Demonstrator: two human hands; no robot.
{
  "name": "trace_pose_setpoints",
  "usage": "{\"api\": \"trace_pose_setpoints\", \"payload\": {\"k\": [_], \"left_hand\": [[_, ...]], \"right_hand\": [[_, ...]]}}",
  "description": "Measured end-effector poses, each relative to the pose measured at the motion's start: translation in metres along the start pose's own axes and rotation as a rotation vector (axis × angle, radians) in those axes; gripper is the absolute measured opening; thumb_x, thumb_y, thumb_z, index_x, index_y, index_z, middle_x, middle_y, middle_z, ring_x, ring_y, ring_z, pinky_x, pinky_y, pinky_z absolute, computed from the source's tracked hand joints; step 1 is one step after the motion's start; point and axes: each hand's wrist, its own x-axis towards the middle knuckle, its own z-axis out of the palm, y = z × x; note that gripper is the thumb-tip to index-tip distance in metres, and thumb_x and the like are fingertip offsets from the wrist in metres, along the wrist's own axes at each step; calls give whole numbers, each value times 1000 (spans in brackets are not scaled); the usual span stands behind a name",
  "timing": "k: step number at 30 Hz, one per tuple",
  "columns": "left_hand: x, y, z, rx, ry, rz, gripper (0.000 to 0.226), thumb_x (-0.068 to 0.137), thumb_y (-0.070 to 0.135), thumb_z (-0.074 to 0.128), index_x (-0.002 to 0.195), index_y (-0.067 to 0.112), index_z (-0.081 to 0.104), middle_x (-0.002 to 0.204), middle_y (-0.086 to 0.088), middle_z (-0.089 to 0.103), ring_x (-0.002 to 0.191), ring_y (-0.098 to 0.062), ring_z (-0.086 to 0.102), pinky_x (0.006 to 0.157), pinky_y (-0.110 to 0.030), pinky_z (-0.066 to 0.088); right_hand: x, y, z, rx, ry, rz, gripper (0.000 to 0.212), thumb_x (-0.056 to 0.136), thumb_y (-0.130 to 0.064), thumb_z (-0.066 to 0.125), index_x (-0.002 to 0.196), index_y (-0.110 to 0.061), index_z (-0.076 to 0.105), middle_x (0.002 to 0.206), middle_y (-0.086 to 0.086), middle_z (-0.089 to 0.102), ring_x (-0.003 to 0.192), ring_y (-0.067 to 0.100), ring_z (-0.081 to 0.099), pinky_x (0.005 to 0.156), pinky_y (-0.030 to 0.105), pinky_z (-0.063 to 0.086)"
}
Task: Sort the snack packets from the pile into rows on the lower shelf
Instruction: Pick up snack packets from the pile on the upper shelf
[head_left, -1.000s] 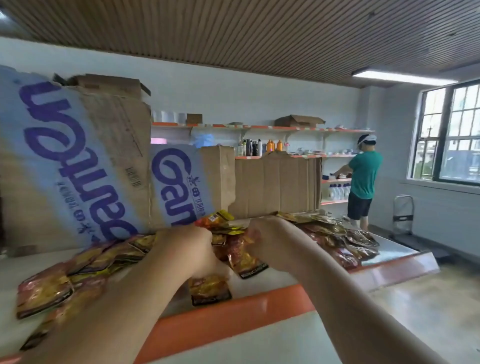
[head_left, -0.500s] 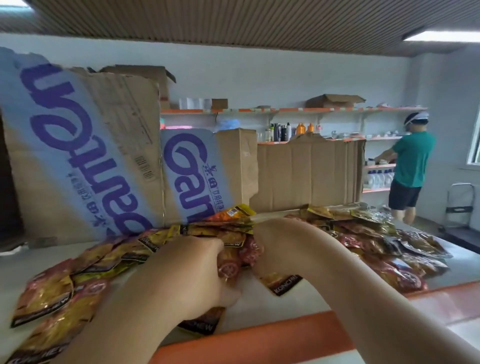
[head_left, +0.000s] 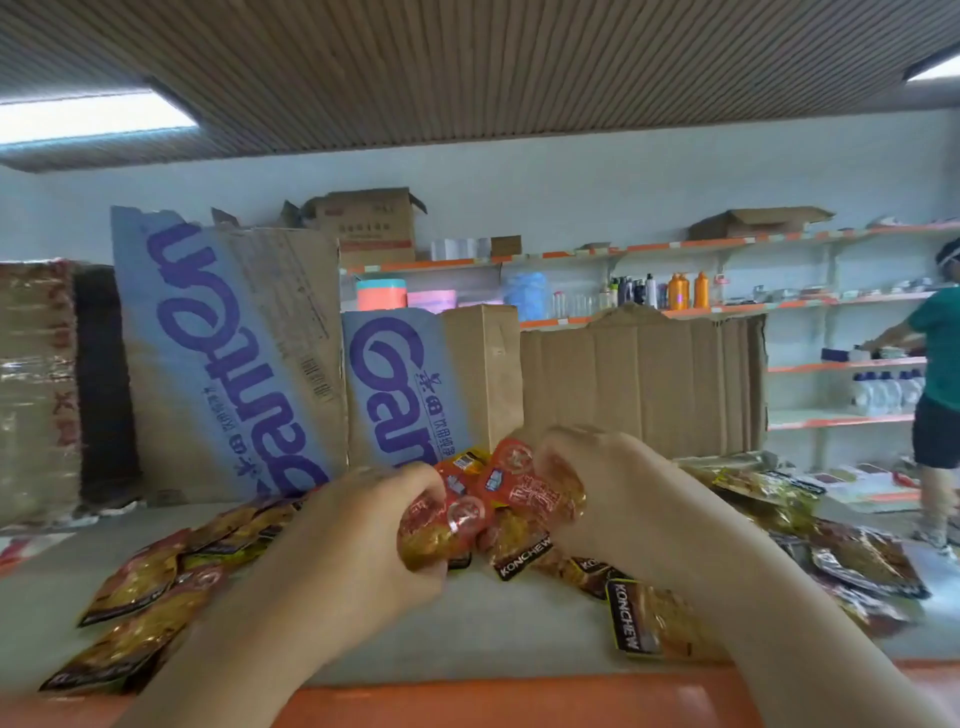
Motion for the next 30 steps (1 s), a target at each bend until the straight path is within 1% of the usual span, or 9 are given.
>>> {"api": "trace_pose_setpoints", "payload": {"k": [4,8,12,17,19,21,24,26,30], "left_hand": [[1,20,-9,54,210,59,55,67,67,70,116,50,52,94,32,49,80,13,50,65,-5,34],[-3,33,-14,46,383,117,52,71,57,78,115,41,57,106,23,65,92,-5,64,75,-30,59],[-11,37,-22,84,522,110,57,70,52,83,118,33,60,115,16,68,103,-9,63,77,-38,62],[-29,29,-35,132,611,69,54,77,61,72,119,29,62,119,20,61,106,-9,61,81,-31,58],[-40,25,-42,148,613,31,57,76,61,67,122,27,63,119,20,59,105,-8,60,83,-19,49],[-51,19,-50,162,618,-7,58,75,56,72,123,26,62,118,19,59,105,-9,59,84,-15,45],[-79,-1,-65,189,619,-66,58,71,44,82,122,24,64,116,17,62,103,-13,62,81,-23,54],[-98,-19,-76,237,614,-111,60,72,44,86,125,25,62,118,17,60,104,-8,58,82,-12,46],[-143,-63,-103,307,611,-221,60,75,48,84,126,28,61,119,18,62,107,-4,56,88,-6,37]], "right_hand": [[-7,6,-7,132,199,-61,34,75,-31,80,100,-38,57,102,-19,59,93,1,56,71,12,43],[-10,6,-12,236,327,-104,31,78,-30,77,103,-37,58,103,-21,60,98,-2,57,78,13,47],[-14,-4,-12,306,376,-156,35,77,-37,76,107,-41,56,105,-26,57,103,-8,54,80,5,45],[-16,-27,-2,390,361,-244,40,70,-43,74,105,-44,55,107,-24,55,101,-5,56,75,7,46],[-13,-40,6,424,370,-273,41,71,-36,80,104,-40,57,105,-22,55,98,-2,56,77,9,46],[-10,-54,14,461,380,-299,41,70,-31,82,102,-38,57,103,-22,54,97,-3,55,78,6,43],[-2,-88,31,515,351,-350,41,69,-34,79,103,-40,55,104,-21,54,95,-1,55,76,7,43],[3,-112,44,542,316,-374,42,70,-36,78,105,-40,56,108,-19,55,95,2,57,74,11,43],[16,-175,79,568,246,-436,47,72,-39,82,107,-46,50,108,-25,51,96,-1,56,68,5,38]]}}
